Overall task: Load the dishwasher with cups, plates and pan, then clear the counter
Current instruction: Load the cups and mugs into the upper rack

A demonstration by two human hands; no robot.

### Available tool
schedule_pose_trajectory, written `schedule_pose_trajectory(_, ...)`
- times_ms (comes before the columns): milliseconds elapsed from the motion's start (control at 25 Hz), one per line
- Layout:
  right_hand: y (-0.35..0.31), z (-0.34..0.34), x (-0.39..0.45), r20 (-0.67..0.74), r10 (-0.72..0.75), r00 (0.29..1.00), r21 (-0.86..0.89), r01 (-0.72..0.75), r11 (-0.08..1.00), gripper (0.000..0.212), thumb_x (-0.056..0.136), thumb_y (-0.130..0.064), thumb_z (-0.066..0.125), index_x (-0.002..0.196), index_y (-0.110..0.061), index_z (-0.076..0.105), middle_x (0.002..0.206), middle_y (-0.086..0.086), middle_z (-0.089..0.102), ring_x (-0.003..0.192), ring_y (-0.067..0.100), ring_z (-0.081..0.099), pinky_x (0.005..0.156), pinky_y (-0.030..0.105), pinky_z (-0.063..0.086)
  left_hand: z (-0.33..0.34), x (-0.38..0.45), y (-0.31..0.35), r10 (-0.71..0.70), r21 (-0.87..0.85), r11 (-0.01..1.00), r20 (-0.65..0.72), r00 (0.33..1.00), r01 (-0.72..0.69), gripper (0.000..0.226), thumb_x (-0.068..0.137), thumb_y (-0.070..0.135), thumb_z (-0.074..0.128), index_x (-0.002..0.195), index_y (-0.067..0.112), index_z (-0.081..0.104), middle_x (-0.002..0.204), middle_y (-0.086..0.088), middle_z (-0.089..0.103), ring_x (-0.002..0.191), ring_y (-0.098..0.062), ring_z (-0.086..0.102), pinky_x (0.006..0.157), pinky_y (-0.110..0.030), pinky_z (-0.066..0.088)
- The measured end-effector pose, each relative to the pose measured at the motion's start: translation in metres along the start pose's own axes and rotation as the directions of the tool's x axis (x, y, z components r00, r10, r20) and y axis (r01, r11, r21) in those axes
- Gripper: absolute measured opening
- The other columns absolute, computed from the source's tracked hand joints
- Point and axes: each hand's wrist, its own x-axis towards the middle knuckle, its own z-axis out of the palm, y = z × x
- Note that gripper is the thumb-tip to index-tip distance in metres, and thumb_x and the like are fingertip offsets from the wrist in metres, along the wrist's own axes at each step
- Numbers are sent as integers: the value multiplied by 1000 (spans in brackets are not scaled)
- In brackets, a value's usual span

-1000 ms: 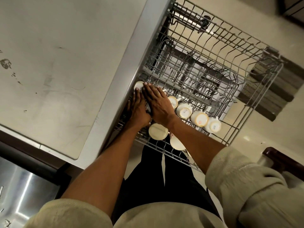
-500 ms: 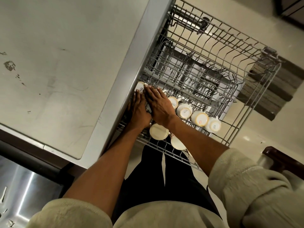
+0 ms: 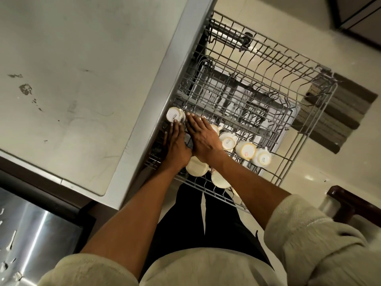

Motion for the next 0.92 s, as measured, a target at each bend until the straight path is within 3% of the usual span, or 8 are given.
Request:
schedule_pose_trajectory(400,-14,-39,-75,-41,47,998,23,-46,999,77,93,-23,39,160,-7,7,168,13,-5,155,23,-8,126,41,-5,-11,-67,31,43,136,990,-13,999,-40,86,89,10,47,159,14,-5,166,-4,-15,151,-15,-17,124,-36,-6)
schedule_pose_trajectory(520,-25,-54,-99,-111,25,993,66,-17,998,77,91,-19,41,160,-7,10,168,11,-2,155,22,-6,126,39,-4,-29,-97,39,97,113,990,-86,992,-87,86,88,9,45,159,15,-4,166,-3,-11,152,-14,-14,124,-35,-6)
schedule_pose_trajectory(720,-55,-76,-134,-269,-52,962,55,69,996,79,90,-34,41,158,-9,8,168,10,6,156,21,3,125,40,5,-53,-153,41,157,110,985,-226,961,-135,84,89,12,46,158,15,-2,166,-3,-11,152,-14,-11,125,-38,4)
schedule_pose_trajectory(920,-94,-103,-159,-396,-146,907,44,178,983,71,95,-31,35,160,-9,17,169,8,7,156,19,3,125,42,14,-71,-210,26,156,74,988,-381,911,-138,82,88,22,37,158,16,-6,165,-1,-18,150,-11,-19,125,-36,-2)
